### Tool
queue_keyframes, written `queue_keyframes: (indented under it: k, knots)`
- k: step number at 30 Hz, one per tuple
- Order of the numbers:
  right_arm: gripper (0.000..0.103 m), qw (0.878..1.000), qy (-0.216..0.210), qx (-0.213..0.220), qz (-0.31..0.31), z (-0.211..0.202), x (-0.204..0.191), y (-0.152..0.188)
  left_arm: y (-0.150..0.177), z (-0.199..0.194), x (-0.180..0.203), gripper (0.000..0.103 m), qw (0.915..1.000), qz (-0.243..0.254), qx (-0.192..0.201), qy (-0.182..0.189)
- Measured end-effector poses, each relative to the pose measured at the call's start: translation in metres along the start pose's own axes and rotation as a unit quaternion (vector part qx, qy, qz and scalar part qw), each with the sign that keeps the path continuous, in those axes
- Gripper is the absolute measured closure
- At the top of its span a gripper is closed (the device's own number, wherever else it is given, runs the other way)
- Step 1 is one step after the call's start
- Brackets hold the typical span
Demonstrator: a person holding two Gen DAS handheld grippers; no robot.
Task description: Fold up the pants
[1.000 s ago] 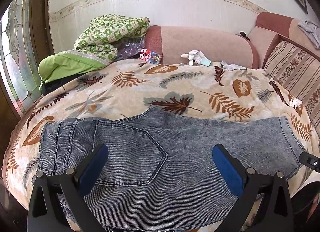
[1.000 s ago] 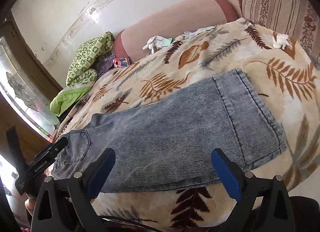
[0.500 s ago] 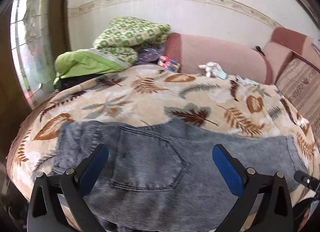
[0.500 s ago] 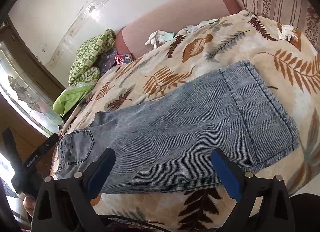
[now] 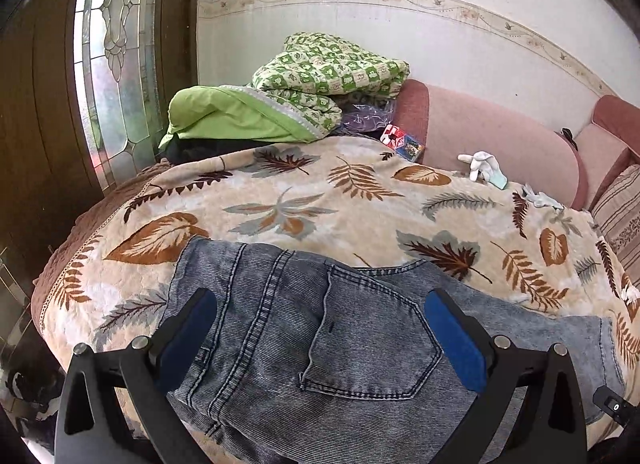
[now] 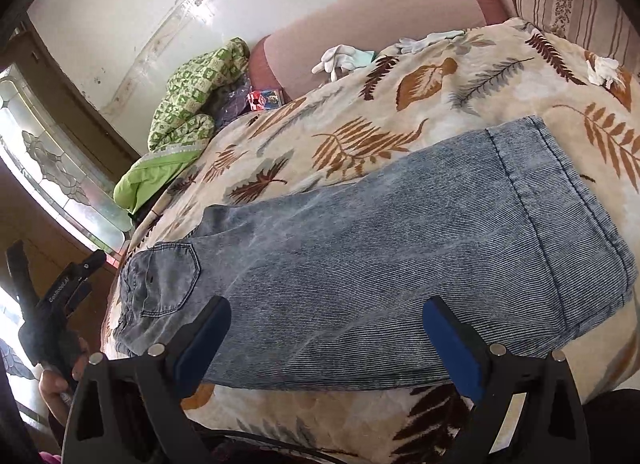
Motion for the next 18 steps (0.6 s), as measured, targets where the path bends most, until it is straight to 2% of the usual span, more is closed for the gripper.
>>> queue_keyframes:
  k: [6,18]
  knots:
    - [0.005,1.000,-0.002,-0.001,0.003,0.001,0.000,0.001,-0.005,-0.001,-0.017,0.000,0.9995,-0.020,0.012,-0.021]
    - [0.005,1.000,-0.003,-0.010,0.000,0.009,-0.004,0.004,-0.008,0.004,-0.039,0.000,0.9980,-0.049,0.011,-0.039]
Point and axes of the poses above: each gripper's, at about its wrist camera, not at the fingertips, and z roughly the way its jaws point, x to its right, y to its underside, the point moved 1 cm from there along z, roughly the way its jaws point, and after that the axes turned 13 degrees about -y, right-handed, at the moved point
